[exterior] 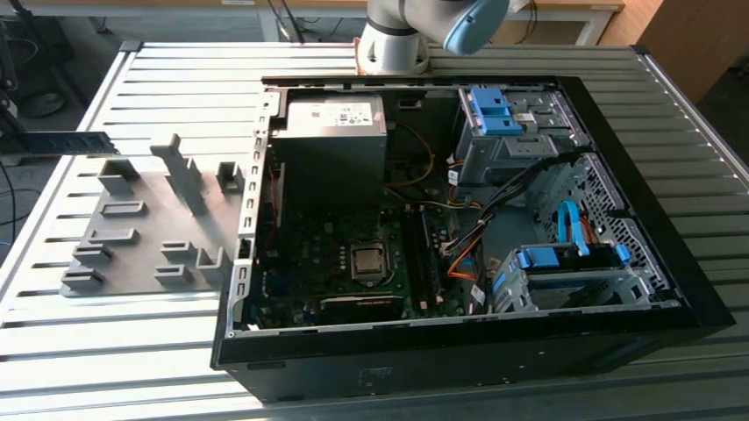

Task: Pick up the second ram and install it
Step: 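Pick up the second ram and move it above second insertion slot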

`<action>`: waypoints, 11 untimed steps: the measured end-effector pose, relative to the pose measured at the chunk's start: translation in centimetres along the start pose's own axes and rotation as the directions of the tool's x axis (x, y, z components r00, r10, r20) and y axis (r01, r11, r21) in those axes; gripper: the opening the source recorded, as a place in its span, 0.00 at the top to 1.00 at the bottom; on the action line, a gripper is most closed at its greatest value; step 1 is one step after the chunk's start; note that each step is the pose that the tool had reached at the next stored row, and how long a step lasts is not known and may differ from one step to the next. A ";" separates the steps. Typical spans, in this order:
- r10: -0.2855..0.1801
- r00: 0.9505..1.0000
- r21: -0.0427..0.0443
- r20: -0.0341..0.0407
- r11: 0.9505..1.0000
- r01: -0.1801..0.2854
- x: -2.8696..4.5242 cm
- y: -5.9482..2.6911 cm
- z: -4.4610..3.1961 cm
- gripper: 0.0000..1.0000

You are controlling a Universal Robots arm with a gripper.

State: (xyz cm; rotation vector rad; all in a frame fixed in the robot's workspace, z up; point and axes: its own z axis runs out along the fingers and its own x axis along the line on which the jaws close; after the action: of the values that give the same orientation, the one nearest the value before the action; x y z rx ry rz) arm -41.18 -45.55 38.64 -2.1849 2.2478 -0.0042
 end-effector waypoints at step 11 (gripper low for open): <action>0.000 1.000 0.000 0.000 1.000 0.000 -0.02 -0.39 -0.03 0.86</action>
State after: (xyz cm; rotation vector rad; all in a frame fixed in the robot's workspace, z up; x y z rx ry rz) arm -40.79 -45.54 38.67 -2.1846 2.2477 -0.0035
